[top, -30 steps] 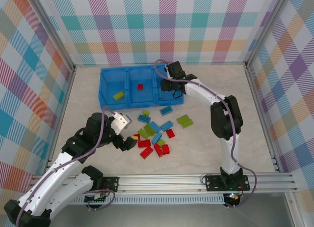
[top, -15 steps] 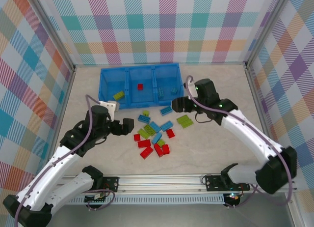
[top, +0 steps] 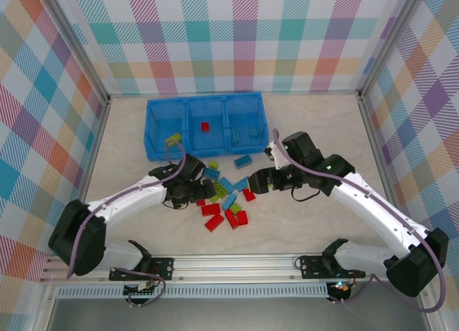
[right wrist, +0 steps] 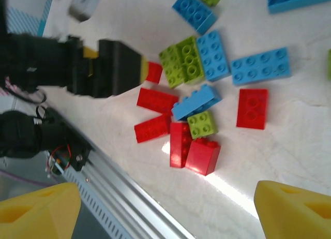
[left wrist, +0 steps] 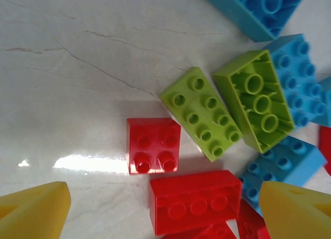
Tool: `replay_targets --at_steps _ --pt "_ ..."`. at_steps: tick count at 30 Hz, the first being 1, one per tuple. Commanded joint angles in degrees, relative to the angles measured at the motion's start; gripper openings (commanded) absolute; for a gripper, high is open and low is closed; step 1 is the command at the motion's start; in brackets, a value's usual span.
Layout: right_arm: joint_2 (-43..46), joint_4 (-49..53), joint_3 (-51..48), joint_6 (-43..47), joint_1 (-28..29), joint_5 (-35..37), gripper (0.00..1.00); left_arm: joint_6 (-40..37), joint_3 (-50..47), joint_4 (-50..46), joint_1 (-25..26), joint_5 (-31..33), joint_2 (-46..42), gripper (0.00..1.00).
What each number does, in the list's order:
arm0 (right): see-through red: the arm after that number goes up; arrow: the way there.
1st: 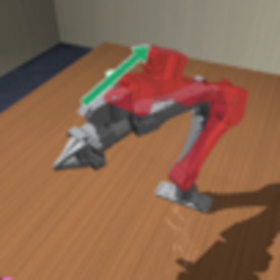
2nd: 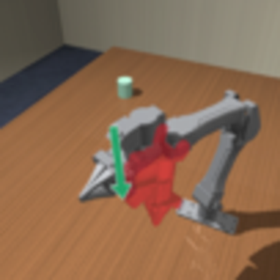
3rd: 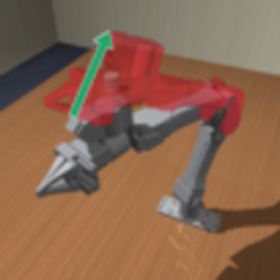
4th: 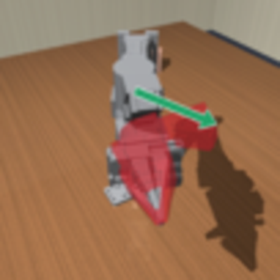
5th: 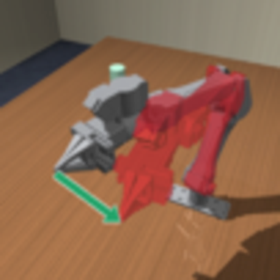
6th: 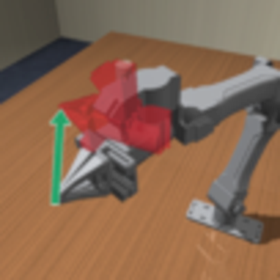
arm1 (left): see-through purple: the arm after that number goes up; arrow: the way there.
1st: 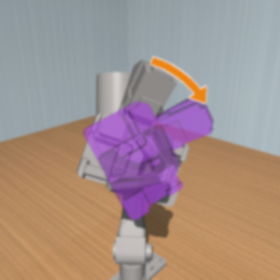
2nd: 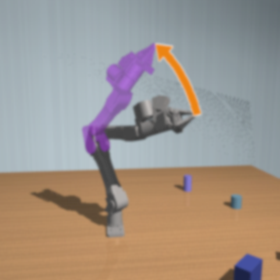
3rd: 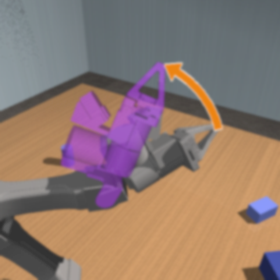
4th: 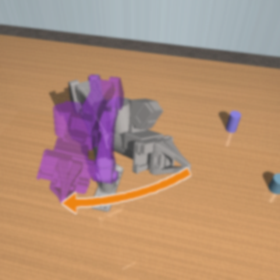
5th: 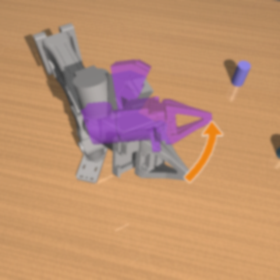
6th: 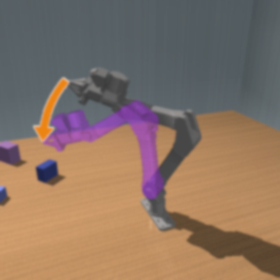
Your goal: Sort the legos into containers by color
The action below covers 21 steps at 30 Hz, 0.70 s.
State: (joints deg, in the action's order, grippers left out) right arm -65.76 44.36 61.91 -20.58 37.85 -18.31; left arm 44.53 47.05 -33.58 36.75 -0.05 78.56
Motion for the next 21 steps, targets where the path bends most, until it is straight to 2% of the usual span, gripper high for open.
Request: replay_targets --at_steps 1,8,17,21 --pt "-0.9 2.4 -0.4 -0.2 1.1 -0.8 0.89 1.8 0.6 2.7 0.6 2.7 3.4 0.89" --pt "-0.7 1.9 -0.7 -0.8 1.3 -1.4 0.9 2.7 0.5 5.3 0.8 1.9 9.7 0.74" --pt "-0.5 0.6 -1.1 -2.8 1.4 -1.3 0.92 2.8 -0.7 3.9 0.8 3.3 8.8 0.43" --pt "0.1 0.1 -1.2 -3.7 1.8 -1.1 0.92 3.4 -1.3 4.6 0.8 1.4 6.7 0.37"
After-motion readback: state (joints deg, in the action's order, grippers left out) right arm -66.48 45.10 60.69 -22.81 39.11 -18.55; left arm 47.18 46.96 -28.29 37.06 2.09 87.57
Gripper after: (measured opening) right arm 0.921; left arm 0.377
